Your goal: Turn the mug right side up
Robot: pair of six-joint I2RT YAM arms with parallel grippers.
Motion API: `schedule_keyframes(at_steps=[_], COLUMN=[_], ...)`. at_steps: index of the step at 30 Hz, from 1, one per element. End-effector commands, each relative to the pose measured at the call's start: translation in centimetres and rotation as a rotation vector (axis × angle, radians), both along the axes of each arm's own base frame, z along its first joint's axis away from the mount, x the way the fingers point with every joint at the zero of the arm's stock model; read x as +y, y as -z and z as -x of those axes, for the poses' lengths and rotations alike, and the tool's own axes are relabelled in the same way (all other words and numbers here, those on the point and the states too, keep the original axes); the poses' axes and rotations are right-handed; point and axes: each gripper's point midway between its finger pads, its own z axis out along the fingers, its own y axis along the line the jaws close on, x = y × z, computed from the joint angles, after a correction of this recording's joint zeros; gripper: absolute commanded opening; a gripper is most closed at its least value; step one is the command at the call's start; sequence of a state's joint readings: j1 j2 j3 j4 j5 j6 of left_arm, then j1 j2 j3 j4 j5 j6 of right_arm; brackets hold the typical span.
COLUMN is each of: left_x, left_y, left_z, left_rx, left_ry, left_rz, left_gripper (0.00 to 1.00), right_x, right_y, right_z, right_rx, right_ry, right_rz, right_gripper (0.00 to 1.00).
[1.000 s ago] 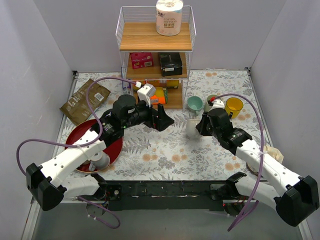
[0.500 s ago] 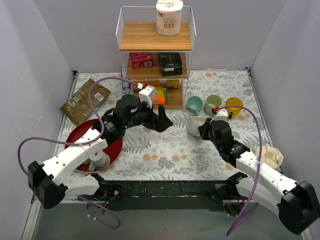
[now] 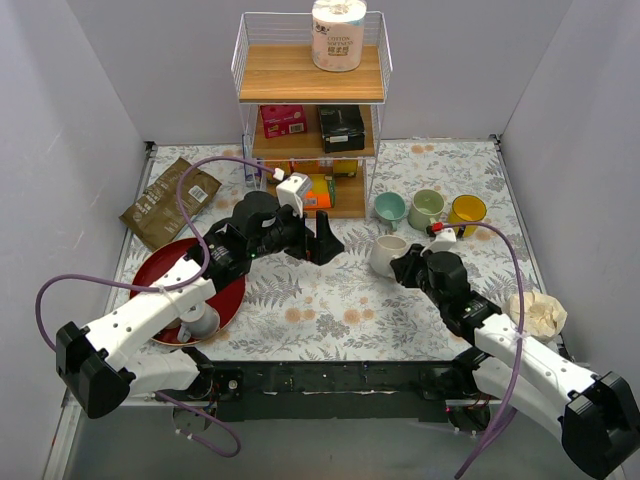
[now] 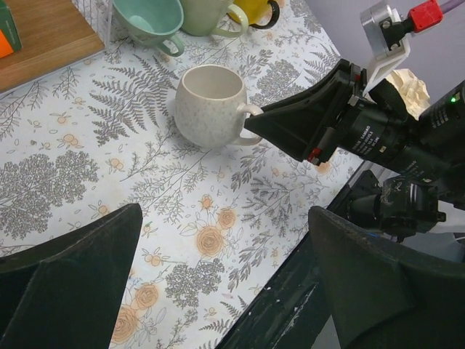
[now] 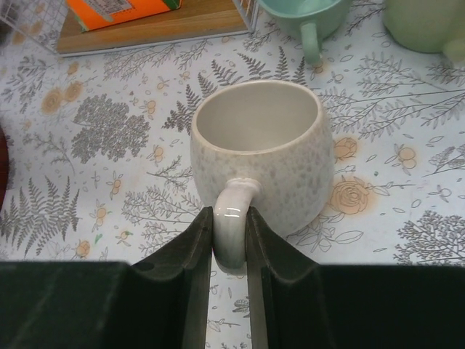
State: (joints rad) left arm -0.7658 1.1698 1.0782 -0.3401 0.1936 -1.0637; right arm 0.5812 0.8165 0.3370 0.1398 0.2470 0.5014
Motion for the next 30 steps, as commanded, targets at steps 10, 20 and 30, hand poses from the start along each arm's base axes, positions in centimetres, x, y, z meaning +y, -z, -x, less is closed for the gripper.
schedule_keyframes(at_steps=[10, 20, 30], left_x=[0.7, 1.0, 1.8], left_y=[0.2, 0.6, 0.9], left_z=[-1.0, -1.7, -2.6], left_rx=[-0.014, -0.009, -0.001], left_ry=[-0.073, -0.119, -0.187], left_rz=[0.006, -0.012, -0.040], left_gripper=[0.98, 0.98, 0.98], right_x=[0.7, 0.9, 2.7], right_y=[5.3, 6.2, 5.5], right_z=[2.5, 2.5, 0.1], right_rx=[0.127, 0.177, 0.208], right_ry=[-0.038, -0.031, -0.003], right_rz=[0.100, 0.124, 0.124], right_gripper=[0.40, 0.48, 0.51])
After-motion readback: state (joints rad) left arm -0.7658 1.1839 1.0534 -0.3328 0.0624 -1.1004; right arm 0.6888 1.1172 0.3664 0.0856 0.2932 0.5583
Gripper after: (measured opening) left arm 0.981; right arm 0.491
